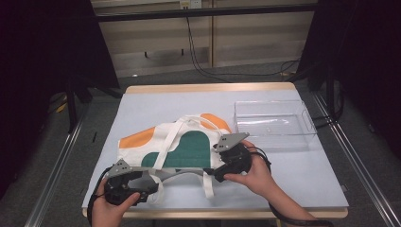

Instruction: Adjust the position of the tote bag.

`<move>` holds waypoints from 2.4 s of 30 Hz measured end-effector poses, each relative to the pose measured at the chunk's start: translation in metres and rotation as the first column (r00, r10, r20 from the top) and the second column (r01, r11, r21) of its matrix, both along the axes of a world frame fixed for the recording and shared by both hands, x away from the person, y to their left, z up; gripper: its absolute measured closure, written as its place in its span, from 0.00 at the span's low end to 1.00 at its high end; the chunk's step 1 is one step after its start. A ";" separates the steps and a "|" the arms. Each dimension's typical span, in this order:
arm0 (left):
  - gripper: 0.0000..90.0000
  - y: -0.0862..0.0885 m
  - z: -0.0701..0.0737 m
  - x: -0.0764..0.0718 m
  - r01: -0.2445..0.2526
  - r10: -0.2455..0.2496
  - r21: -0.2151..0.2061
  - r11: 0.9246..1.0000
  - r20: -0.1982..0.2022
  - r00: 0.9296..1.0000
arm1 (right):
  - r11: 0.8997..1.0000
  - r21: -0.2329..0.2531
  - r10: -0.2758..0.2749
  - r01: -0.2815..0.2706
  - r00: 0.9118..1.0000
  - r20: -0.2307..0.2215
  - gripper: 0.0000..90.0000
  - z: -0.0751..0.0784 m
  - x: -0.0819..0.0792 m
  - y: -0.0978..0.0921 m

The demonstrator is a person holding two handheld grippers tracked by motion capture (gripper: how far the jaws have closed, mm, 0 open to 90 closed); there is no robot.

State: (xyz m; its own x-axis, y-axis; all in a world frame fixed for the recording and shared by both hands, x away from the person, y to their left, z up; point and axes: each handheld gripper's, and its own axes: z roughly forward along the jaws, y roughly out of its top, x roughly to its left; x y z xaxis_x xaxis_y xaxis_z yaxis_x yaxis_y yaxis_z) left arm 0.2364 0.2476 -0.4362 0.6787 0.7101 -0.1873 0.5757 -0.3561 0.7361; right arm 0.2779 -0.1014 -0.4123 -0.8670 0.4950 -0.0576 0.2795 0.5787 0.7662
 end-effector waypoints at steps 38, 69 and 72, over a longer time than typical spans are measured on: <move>0.20 -0.005 0.015 -0.005 0.013 -0.012 -0.008 1.000 0.047 0.999 | 0.998 0.040 0.049 -0.052 0.997 0.058 0.93 0.021 0.001 0.003; 0.21 -0.013 -0.001 0.004 0.019 -0.019 0.020 1.000 0.007 1.000 | 0.999 -0.029 0.030 -0.030 0.999 -0.012 0.37 -0.001 0.005 0.012; 0.21 -0.014 -0.003 0.006 0.001 -0.001 0.035 0.999 0.010 1.000 | 0.999 -0.039 0.033 -0.033 0.999 -0.016 0.37 -0.005 0.004 0.014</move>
State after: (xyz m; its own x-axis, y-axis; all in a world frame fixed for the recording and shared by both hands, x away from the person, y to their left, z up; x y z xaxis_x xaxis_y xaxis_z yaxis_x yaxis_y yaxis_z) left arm 0.2421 0.2331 -0.4392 0.6814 0.7152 -0.1556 0.5677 -0.3822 0.7292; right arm 0.2819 -0.0872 -0.4169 -0.8836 0.4639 -0.0629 0.2713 0.6169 0.7388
